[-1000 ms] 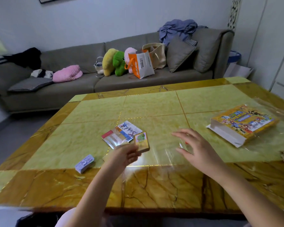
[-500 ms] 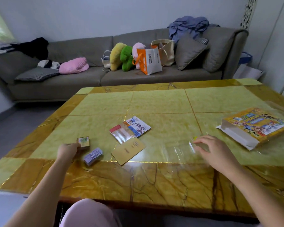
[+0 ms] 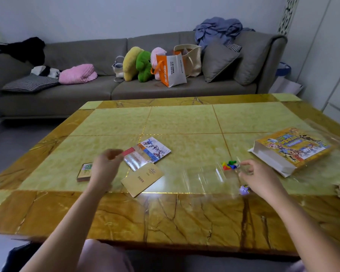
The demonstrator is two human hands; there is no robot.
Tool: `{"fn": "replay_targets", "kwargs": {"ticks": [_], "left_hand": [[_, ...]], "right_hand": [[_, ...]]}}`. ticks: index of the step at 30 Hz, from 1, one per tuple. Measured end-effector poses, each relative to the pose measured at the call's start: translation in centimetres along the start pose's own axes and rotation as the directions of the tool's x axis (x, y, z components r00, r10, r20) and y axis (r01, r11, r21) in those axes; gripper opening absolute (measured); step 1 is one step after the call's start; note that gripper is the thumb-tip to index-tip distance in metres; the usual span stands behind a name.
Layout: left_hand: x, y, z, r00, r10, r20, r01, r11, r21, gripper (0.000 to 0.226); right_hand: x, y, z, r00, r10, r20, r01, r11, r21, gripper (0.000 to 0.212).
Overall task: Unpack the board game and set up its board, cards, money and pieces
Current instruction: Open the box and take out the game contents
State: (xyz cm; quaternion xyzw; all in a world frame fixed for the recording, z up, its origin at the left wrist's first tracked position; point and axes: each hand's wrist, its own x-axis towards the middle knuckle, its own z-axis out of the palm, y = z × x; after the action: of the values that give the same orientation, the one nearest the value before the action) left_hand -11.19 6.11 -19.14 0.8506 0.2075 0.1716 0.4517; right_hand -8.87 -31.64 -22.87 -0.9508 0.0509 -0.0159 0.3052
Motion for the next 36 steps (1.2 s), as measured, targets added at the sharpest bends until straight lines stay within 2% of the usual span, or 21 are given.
{"fn": "replay_targets", "kwargs": {"ticks": [2, 4, 6, 8, 10, 12, 14, 17, 20, 22, 25, 28, 31, 34, 36], "left_hand": [[-2.2, 2.2, 2.7, 0.974, 0.04, 0.224, -0.009, 0.99, -0.139, 0.009], [-4.2, 3.6, 5.6, 0.919, 0.042, 0.391, 0.03, 0.984, -0.177, 0.006], [-6.0, 4.4, 8.0, 0.871, 0.031, 0.491, 0.033, 0.992, -0.122, 0.025], [-7.4, 4.9, 10.2, 0.854, 0.016, 0.521, 0.0, 1.0, -0.03, 0.043], [-8.5, 5.0, 11.4, 0.871, 0.076, 0.485, -0.125, 0.99, 0.069, 0.052], [-9.4, 4.9, 12.0, 0.88, 0.174, 0.442, -0.265, 0.952, 0.152, 0.054], [-10.0, 4.5, 12.4, 0.86, 0.292, 0.419, -0.385, 0.91, 0.155, 0.053], [-10.8, 4.0, 13.0, 0.74, 0.486, 0.466, -0.591, 0.8, 0.103, 0.052], [-11.4, 3.2, 13.8, 0.586, 0.574, 0.572, -0.735, 0.674, 0.077, 0.044], [-11.4, 2.8, 14.2, 0.549, 0.604, 0.578, -0.763, 0.644, 0.051, 0.031], [-11.1, 2.6, 14.2, 0.555, 0.609, 0.566, -0.755, 0.655, 0.036, 0.025], [-10.2, 2.5, 13.9, 0.606, 0.589, 0.534, -0.712, 0.701, 0.035, 0.024], [-9.0, 2.4, 13.2, 0.627, 0.562, 0.54, -0.694, 0.718, 0.058, 0.019], [-7.8, 2.1, 12.5, 0.645, 0.527, 0.553, -0.658, 0.751, 0.051, 0.019], [-7.3, 2.0, 12.2, 0.67, 0.507, 0.542, -0.623, 0.782, 0.039, 0.018]], "right_hand": [[0.2, 0.2, -0.1, 1.0, 0.019, -0.001, -0.019, 1.0, 0.006, 0.035], [0.3, 0.3, -0.3, 0.999, 0.036, -0.005, -0.035, 0.999, 0.032, 0.034], [0.3, 0.2, -0.3, 0.999, 0.05, -0.006, -0.05, 0.997, 0.067, 0.033], [0.3, 0.2, -0.4, 0.998, 0.069, -0.004, -0.068, 0.994, 0.088, 0.032], [0.1, 0.2, -0.6, 0.998, 0.062, 0.004, -0.062, 0.995, 0.077, 0.028], [-0.2, 0.0, -1.0, 1.0, -0.018, 0.0, 0.018, 1.0, 0.016, 0.02], [-0.9, -0.5, -1.7, 0.984, -0.176, 0.004, 0.176, 0.982, -0.068, 0.012], [-2.1, -1.5, -2.7, 0.922, -0.34, 0.185, 0.368, 0.917, -0.151, 0.004], [-3.3, -2.2, -2.5, 0.887, -0.269, 0.375, 0.375, 0.895, -0.243, 0.037], [-3.8, -2.4, -2.0, 0.88, -0.249, 0.405, 0.386, 0.871, -0.303, 0.05], [-3.7, -2.3, -1.1, 0.876, -0.27, 0.399, 0.424, 0.826, -0.372, 0.052], [-3.4, -2.1, 0.1, 0.869, -0.326, 0.373, 0.461, 0.808, -0.367, 0.048], [-2.8, -1.9, 1.6, 0.819, -0.466, 0.335, 0.573, 0.695, -0.435, 0.047], [-2.3, -2.0, 3.0, 0.788, -0.558, 0.26, 0.609, 0.643, -0.465, 0.038], [-2.2, -1.9, 4.6, 0.765, -0.63, 0.133, 0.598, 0.619, -0.509, 0.039]]}}
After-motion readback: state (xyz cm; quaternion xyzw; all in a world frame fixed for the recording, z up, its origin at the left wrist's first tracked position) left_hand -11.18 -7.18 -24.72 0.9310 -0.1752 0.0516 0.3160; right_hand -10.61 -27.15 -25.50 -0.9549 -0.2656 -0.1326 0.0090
